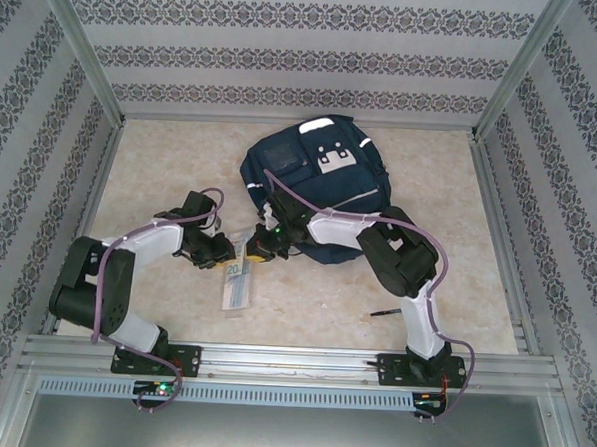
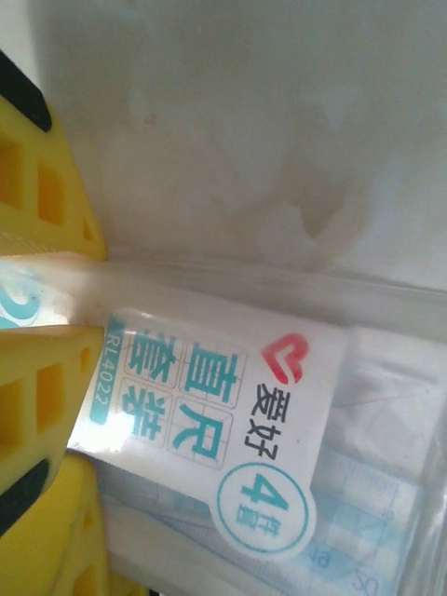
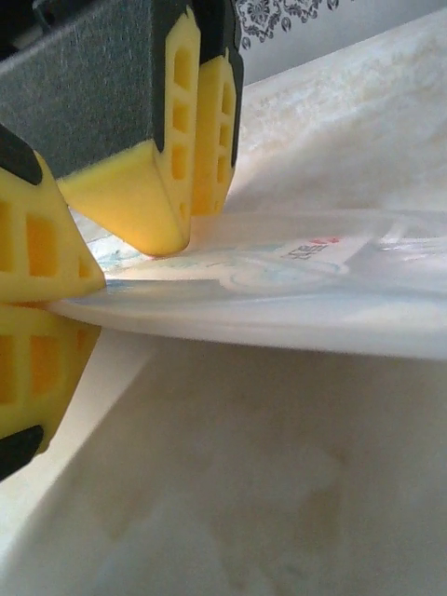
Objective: Pack books, pencil case, and school supplies into a backpack
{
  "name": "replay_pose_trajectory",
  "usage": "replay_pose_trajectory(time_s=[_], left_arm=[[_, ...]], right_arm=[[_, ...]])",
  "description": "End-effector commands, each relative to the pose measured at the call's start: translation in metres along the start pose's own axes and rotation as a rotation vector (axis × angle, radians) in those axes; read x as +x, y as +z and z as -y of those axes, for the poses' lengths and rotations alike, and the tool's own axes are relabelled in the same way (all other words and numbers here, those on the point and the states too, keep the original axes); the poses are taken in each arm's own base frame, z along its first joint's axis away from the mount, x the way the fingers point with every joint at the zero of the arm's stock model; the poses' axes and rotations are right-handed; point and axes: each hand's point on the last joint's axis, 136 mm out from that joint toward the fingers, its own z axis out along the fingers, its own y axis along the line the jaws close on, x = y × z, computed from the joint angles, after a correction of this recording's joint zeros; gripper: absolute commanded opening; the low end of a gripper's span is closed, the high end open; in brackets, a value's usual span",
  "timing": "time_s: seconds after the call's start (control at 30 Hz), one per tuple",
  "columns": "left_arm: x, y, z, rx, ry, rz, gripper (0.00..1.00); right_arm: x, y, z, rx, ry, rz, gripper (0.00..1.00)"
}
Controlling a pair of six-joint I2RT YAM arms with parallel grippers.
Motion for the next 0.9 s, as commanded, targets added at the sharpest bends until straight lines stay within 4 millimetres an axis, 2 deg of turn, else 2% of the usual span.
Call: replay_pose_trajectory(time_s=[0.0,0.1,0.17,0.27,0.33,0.43,0.5,0.6,0.7,0.77,0.87], left_arm=[[-0.019,-0.039,0.028,0.087,0.049,0.123,0.32],[-0.040,-0.079,0.072,0.257,0.231,0.309,0.37],[-0.047,-0.104,0.101,0.364,0.387,0.432,0.43],[-0.044,-0.116,0.135,0.409,0.593,0.487,0.51],[-0.036,-0.112,0.157,0.399,0.734,0.459,0.55],[-0.018,-0.093,0.190,0.322,0.971,0.419,0.60],[-0.010,-0.078,0.208,0.254,1.114,0.410,0.63],[-0.012,-0.059,0.232,0.179,1.213,0.403,0.67],[-0.004,-0.039,0.259,0.190,1.321,0.367,0.73],[0.001,-0.021,0.268,0.180,1.381,0.333,0.76],[0.003,0.004,0.275,0.145,1.440,0.292,0.80]], right_arm=[[0.002,-0.026,-0.029,-0.025,-0.112,0.082,0.00],[-0.002,-0.063,-0.039,-0.042,-0.117,0.165,0.00],[-0.009,-0.097,-0.038,-0.045,-0.110,0.241,0.00],[-0.022,-0.160,-0.021,-0.019,-0.080,0.359,0.00],[-0.032,-0.207,-0.004,0.009,-0.053,0.464,0.00],[-0.043,-0.284,0.038,0.069,0.068,0.647,0.00],[-0.045,-0.336,0.065,0.076,0.171,0.793,0.00],[-0.034,-0.396,0.100,0.097,0.286,0.982,0.00],[-0.018,-0.436,0.124,0.131,0.344,1.109,0.00],[-0.008,-0.452,0.134,0.143,0.366,1.151,0.00],[0.004,-0.464,0.145,0.132,0.398,1.186,0.00]])
